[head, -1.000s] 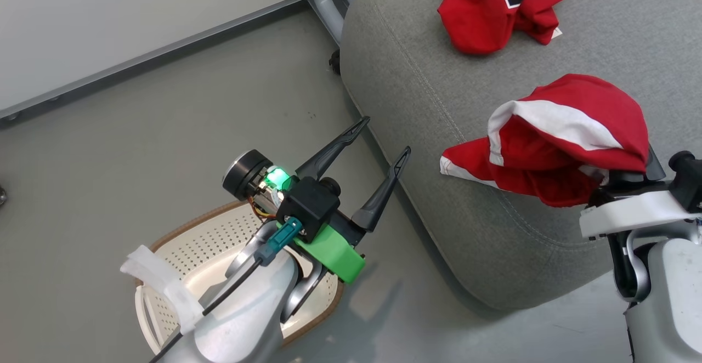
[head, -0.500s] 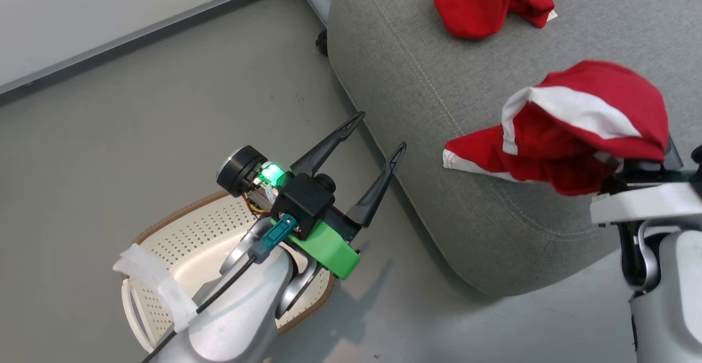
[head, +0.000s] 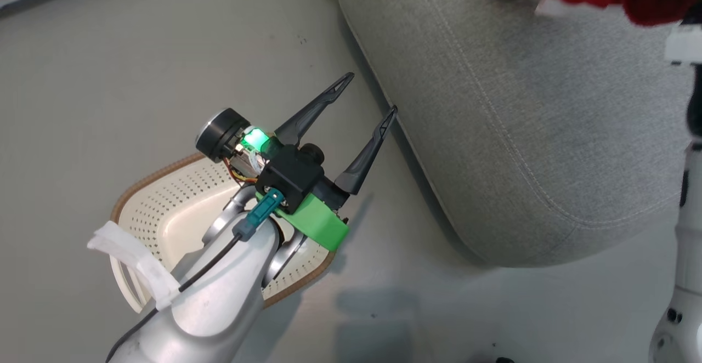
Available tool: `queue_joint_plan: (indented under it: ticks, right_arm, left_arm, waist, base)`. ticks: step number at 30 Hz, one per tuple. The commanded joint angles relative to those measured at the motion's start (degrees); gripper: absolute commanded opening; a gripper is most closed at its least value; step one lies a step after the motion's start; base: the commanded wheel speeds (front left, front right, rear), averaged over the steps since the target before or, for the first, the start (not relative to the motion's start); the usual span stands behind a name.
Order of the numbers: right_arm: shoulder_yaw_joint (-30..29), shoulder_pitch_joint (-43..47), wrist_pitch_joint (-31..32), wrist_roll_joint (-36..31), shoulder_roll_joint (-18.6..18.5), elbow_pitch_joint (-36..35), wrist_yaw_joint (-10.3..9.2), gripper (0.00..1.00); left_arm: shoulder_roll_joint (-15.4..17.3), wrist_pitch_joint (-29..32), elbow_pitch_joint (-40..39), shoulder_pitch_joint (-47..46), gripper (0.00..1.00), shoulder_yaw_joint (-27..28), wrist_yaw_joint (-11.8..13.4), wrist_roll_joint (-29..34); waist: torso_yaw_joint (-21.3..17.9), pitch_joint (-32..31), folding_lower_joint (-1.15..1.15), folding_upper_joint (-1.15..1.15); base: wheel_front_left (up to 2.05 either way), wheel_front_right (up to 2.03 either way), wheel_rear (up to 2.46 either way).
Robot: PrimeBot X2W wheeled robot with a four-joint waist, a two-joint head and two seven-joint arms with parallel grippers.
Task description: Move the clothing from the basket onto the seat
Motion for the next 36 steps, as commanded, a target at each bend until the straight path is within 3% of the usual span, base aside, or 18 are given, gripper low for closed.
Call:
queue_joint_plan:
  ticks: [1,10,16,24,34,35,36]
  right_arm:
    - [-0.48,-3.08,-0.12,-0.54,-0.96,0.43,-0.06,0.0]
    - [-3.05,-21.58,-0.12,-2.11,-5.68,6.25,-0.06,0.0]
    - [-4.21,-28.99,-0.12,-4.03,-8.79,14.53,-0.06,0.0]
    - [-5.5,-26.99,-0.11,-6.27,-9.49,26.52,-0.06,0.0]
    - [-7.66,-22.67,-0.12,-8.29,-9.06,34.17,-0.06,0.0]
    - [-7.66,-22.3,-0.12,-8.37,-8.92,34.2,-0.06,0.15]
    - [-7.68,-21.85,-0.12,-8.48,-8.76,33.58,-0.06,0.65]
  left_arm:
    - [0.68,-0.02,-0.27,-1.53,1.0,0.08,-0.12,0.15]
    - [1.1,-0.03,-1.65,-5.4,1.0,-0.02,-0.17,0.71]
    - [1.09,-0.02,-1.94,-6.81,1.0,-0.1,-0.17,0.96]
    - [1.47,-0.03,-1.93,-6.68,1.0,0.3,-0.19,1.04]
    - [1.23,-0.03,-1.39,-6.97,1.0,0.51,-0.22,0.6]
    - [1.21,-0.03,-1.34,-6.8,1.0,0.56,-0.22,0.61]
    - [1.21,-0.02,-1.32,-6.54,1.0,0.75,-0.22,0.63]
  waist:
    - [2.39,5.41,0.0,0.0]
    - [4.94,13.24,0.0,0.0]
    - [6.32,16.25,0.0,0.0]
    - [6.68,17.66,0.0,0.0]
    - [7.0,16.83,0.0,0.0]
    - [7.05,16.51,0.0,0.0]
    - [7.08,16.06,0.0,0.0]
  base:
    - [0.0,0.0,0.0]
    - [0.0,0.0,0.0]
    - [0.0,0.0,0.0]
    - [0.0,0.0,0.0]
    - [0.0,0.0,0.0]
    - [0.0,0.0,0.0]
    - [0.0,0.0,0.0]
